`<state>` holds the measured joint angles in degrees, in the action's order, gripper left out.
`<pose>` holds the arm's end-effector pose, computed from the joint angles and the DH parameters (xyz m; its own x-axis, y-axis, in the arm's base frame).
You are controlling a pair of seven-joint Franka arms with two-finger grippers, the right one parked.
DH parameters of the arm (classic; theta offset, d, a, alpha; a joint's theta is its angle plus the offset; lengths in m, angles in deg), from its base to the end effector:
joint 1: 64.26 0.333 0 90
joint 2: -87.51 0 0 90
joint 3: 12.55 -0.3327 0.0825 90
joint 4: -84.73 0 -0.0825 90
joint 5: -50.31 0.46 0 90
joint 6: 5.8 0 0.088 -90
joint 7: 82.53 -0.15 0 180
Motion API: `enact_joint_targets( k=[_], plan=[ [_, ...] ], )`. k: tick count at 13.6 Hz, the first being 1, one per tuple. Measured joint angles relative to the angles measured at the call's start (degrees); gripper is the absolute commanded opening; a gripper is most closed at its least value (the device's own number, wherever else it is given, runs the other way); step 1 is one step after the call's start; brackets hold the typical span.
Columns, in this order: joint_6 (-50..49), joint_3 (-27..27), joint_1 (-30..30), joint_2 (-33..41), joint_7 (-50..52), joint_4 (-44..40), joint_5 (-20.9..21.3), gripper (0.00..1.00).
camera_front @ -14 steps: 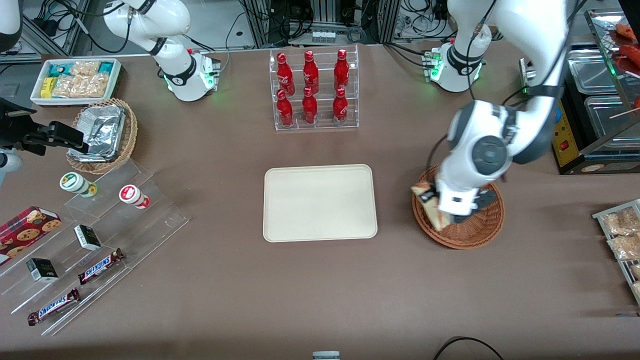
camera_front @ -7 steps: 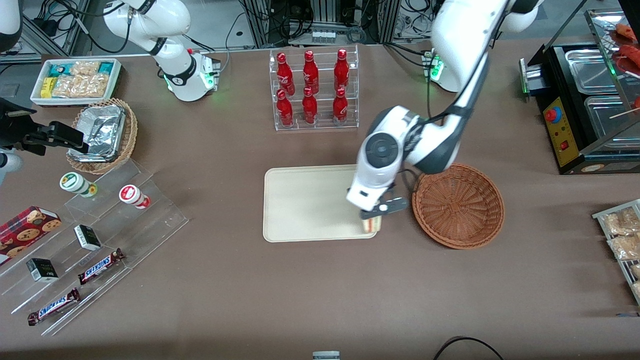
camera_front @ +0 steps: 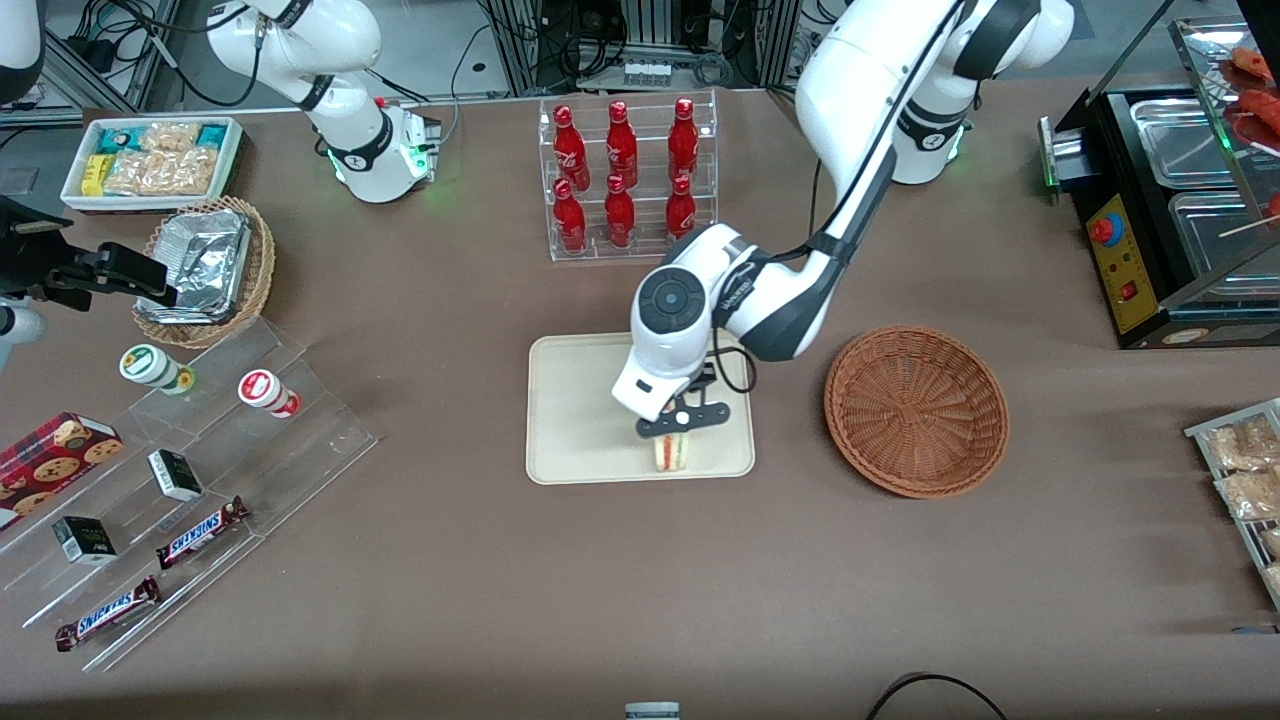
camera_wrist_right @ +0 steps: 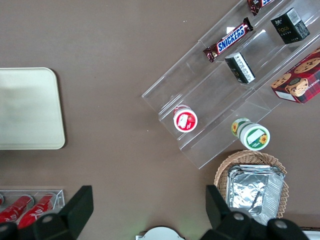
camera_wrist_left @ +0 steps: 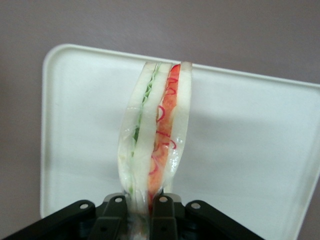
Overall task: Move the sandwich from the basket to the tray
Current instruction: 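Carry the sandwich with the left gripper over the cream tray, then lower the sandwich onto the tray and open the left gripper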
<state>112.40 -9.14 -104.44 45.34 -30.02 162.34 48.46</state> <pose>0.5891 -0.5541 0.2159 0.9804 0.1840 -0.0706 0.1857 -0.9824 0.0195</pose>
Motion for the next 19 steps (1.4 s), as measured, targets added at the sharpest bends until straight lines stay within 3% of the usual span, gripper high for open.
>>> enact_joint_targets(
  k=[10, 11, 12, 19],
  plan=[
    [-2.6, 1.6, -2.9, -6.3, 6.0, -5.4, -1.1, 0.0],
    [-3.0, 1.6, -3.0, -6.8, 6.1, -6.1, -1.1, 0.26],
    [-3.1, 1.6, -3.0, -7.1, 6.1, -6.6, -1.1, 0.99],
    [-4.4, 1.3, -2.9, -6.2, 6.3, -9.3, -1.1, 1.0]
  ],
)
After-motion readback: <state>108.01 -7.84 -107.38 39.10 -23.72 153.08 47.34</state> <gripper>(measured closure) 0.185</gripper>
